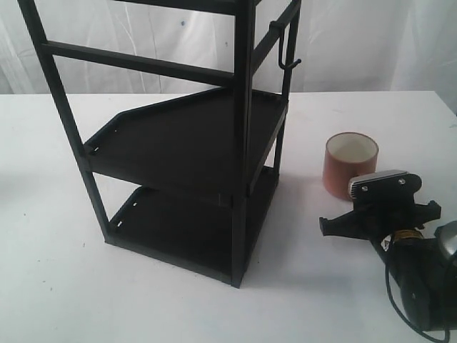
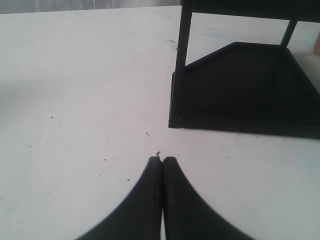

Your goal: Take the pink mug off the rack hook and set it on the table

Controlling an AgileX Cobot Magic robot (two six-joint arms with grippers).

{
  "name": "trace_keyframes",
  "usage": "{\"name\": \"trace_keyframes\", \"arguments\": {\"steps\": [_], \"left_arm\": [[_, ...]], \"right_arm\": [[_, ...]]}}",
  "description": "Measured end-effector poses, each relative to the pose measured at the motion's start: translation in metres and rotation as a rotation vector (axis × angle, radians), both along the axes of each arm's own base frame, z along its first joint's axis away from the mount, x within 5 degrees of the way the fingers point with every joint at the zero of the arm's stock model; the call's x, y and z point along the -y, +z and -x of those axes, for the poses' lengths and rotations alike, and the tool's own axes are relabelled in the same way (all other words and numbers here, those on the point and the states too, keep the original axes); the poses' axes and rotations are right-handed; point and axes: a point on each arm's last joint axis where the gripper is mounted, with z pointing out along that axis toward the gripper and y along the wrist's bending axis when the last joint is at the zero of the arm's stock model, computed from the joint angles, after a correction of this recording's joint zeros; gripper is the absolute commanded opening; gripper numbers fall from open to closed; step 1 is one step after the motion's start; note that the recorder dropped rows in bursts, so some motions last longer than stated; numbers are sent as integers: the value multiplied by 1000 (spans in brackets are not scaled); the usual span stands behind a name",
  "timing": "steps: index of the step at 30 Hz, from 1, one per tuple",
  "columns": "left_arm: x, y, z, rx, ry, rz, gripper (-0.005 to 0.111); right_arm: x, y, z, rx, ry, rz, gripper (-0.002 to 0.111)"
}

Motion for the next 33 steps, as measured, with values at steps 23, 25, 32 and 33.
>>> {"name": "trace_keyframes", "arguments": {"steps": [23, 25, 32, 33], "left_arm": [[0, 0, 0, 0, 0, 0, 0], [0, 0, 0, 0, 0, 0, 0], [0, 0, 0, 0, 0, 0, 0], [0, 0, 0, 0, 0, 0, 0]], "right_arm": [[4, 6, 16, -73, 0, -23, 43], [6, 11, 19, -64, -16, -28, 43], [18, 21, 39, -75, -88, -61, 43], [18, 22, 42, -79, -91, -68, 43]]}}
